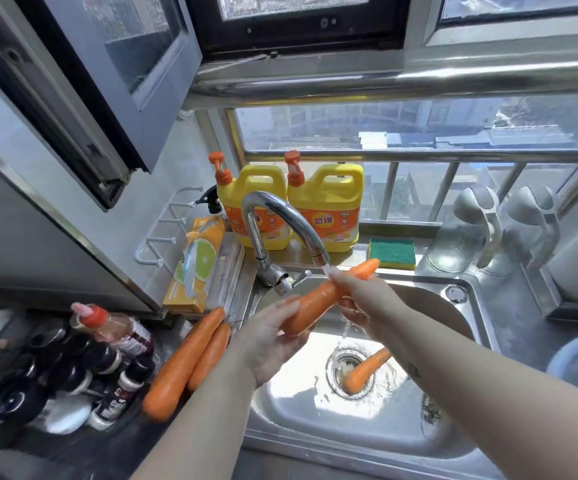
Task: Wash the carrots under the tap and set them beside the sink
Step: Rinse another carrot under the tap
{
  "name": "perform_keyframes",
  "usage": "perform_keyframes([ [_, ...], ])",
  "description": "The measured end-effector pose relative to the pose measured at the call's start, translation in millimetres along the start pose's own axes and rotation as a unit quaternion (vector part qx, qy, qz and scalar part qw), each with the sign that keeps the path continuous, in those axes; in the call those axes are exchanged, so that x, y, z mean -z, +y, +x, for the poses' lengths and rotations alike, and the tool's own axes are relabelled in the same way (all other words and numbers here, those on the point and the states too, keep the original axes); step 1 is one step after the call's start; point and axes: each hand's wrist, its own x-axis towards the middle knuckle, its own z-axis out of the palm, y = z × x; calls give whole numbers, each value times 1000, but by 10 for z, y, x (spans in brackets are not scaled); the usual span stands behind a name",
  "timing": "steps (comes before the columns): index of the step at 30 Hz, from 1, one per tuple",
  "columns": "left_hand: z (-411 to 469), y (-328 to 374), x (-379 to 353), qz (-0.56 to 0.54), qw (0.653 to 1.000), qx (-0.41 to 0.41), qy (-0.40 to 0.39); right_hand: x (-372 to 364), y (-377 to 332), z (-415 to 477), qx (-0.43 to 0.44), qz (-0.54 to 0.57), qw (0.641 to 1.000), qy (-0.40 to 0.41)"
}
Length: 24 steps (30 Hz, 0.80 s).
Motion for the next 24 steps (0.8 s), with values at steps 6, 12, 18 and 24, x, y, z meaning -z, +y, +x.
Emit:
perform_keyframes([
  [6, 185, -142, -169, 216, 960, -160, 82, 279, 4, -58, -22, 71, 995, 61],
  [12, 378, -85, -386, 197, 969, -146, 35, 529, -66, -118, -5, 129, 990, 51],
  [18, 360, -131, -318, 272, 946, -173, -47, 604, -49, -111, -6, 166, 984, 57],
  [24, 449, -136, -332, 205, 960, -190, -26, 554, -95, -149, -13, 188, 981, 46],
])
